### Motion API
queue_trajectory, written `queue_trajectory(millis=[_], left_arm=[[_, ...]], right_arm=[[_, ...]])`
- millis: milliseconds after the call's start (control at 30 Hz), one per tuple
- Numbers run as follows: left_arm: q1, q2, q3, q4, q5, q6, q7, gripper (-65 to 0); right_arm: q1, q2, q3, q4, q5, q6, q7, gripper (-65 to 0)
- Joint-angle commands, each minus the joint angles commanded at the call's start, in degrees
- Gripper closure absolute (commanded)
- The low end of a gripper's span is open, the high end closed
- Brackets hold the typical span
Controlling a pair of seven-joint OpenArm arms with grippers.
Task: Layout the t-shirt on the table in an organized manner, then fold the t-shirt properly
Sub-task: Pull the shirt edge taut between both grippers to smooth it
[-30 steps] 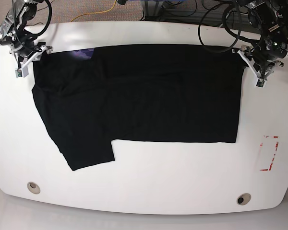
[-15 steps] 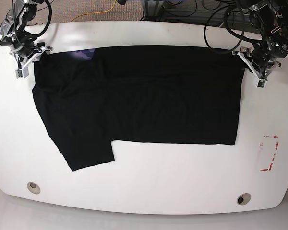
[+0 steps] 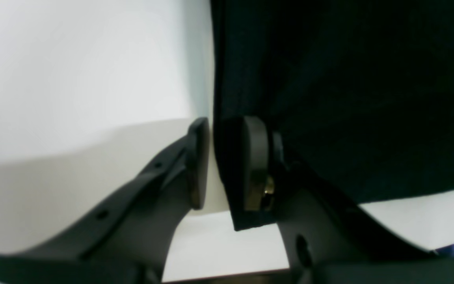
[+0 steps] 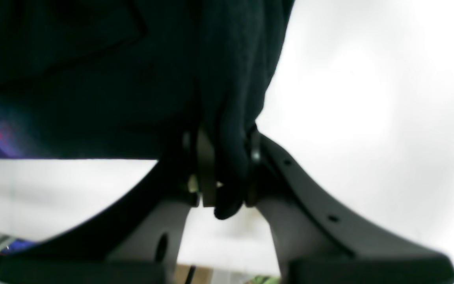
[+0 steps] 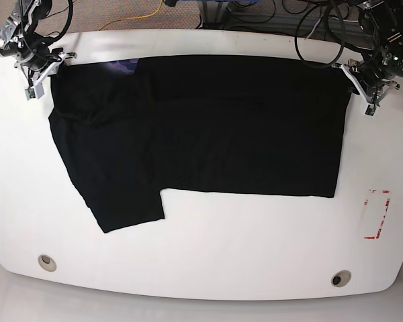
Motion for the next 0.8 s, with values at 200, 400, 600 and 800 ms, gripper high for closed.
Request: queue_trajectory(millis=[200, 400, 600, 800], left_arm=[[1.32, -1.23, 0.00, 0.35, 0.00, 0.00, 0.00, -11.9], [3.43, -1.76, 0.00, 4.75, 0.00, 0.00, 0.00, -12.1], [3.87, -1.67, 0.09, 8.79, 0.00, 0.00, 2.73, -13.9], [2.90, -1.58, 0.18, 12.13, -0.09, 0.00, 4.04, -31.4]], right_arm=[[-1.58, 0.00, 0.00, 0.53, 0.00, 0.00, -0.79, -6.5], [-2.55, 0.00, 0.09, 0.62, 0.00, 0.00, -0.79, -6.5], [-2.73, -0.26, 0.18, 5.71, 0.00, 0.00, -0.79, -28.1], [-2.81, -3.08, 1.05, 14.07, -0.26, 0.00, -1.05, -59.6]])
